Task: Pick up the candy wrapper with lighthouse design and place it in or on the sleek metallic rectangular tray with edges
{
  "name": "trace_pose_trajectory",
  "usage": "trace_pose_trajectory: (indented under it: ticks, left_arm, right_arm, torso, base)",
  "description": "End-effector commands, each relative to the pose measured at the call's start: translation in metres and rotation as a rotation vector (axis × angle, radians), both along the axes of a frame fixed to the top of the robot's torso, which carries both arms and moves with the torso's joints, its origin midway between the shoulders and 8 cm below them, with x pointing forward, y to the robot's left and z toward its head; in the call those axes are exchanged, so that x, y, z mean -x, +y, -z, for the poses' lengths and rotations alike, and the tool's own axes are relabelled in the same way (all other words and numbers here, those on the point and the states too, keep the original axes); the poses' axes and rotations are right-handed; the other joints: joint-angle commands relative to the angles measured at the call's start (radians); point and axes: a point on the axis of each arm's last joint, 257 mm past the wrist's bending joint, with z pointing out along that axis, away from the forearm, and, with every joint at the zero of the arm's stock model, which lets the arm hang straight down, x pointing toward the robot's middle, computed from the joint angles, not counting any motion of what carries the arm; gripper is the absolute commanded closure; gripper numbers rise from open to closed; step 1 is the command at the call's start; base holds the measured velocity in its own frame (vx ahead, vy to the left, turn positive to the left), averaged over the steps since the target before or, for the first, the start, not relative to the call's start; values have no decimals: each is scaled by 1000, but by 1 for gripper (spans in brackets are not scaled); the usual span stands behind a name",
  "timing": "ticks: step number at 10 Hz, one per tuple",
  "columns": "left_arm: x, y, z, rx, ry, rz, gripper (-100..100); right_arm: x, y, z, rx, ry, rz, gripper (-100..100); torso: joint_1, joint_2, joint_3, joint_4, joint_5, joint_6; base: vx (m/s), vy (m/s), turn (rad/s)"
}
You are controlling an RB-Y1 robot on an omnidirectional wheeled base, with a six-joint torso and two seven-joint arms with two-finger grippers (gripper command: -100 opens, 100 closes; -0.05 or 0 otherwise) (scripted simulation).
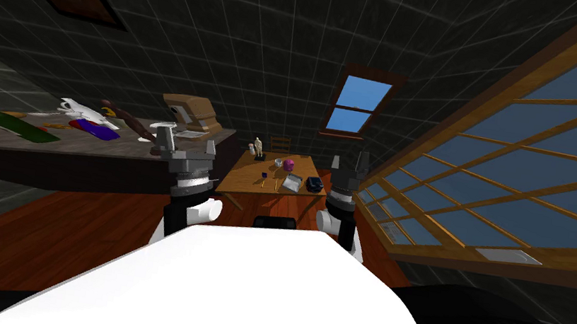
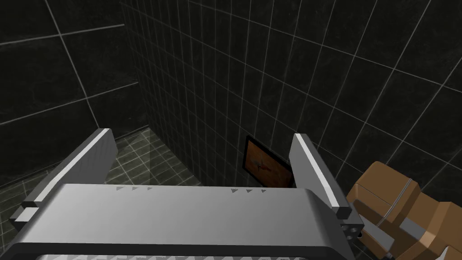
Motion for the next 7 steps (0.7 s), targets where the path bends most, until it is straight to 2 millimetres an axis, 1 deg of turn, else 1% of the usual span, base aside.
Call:
trace_pose_trajectory:
  ticks: [1,4,7]
  left_arm:
    - [-5,0,3,-16,16,10,-100]
    - [-20,9,17,-34,72,28,-100]
    - [-43,32,38,-11,152,29,-100]
  right_arm:
    - [0,0,0,0,0,0,0]
    - [0,0,0,0,0,0,0]
    - [0,0,0,0,0,0,0]
  torso:
    - [0,0,0,0,0,0]
    - [-2,0,0,0,0,0]
    - [-4,1,1,0,-1,0]
  base:
    - [0,-10,11]
    - [-9,-37,26]
    - [-25,-72,33]
